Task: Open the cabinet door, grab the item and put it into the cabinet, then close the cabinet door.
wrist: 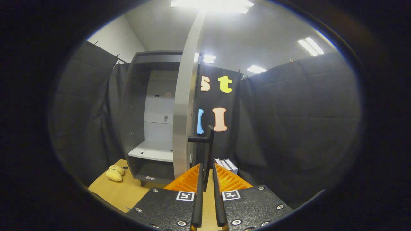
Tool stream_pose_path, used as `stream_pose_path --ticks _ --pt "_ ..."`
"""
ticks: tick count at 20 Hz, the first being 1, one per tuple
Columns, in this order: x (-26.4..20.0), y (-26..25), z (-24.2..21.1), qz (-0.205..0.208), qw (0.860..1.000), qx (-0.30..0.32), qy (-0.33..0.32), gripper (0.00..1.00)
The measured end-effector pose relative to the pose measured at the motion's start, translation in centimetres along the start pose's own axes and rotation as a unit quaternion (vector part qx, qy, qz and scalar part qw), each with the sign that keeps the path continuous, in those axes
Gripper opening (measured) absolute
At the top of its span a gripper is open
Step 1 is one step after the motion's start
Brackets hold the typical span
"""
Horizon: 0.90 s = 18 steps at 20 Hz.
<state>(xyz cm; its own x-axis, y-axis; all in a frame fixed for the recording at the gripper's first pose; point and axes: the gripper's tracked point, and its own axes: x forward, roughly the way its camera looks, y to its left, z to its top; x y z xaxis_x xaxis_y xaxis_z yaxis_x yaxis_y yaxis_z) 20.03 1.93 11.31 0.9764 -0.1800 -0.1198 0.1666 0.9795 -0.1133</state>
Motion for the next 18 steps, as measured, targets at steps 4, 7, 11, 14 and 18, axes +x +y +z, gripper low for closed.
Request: stream_pose_path --ticks 4,7,11,14,18 --pt "-2.4 -0.3 1.4 -0.026 0.999 0.024 -0.033 0.17" --pt "-3.2 -0.4 1.8 -0.006 0.998 0.052 -0.045 0.17" --pt "-3.6 3.0 2.8 0.026 0.995 0.063 -0.068 0.27" --pt "-4.3 6.5 3.2 0.062 0.992 0.067 -0.085 0.45" --pt "-4.6 10.1 2.3 0.081 0.990 0.065 -0.092 0.93"
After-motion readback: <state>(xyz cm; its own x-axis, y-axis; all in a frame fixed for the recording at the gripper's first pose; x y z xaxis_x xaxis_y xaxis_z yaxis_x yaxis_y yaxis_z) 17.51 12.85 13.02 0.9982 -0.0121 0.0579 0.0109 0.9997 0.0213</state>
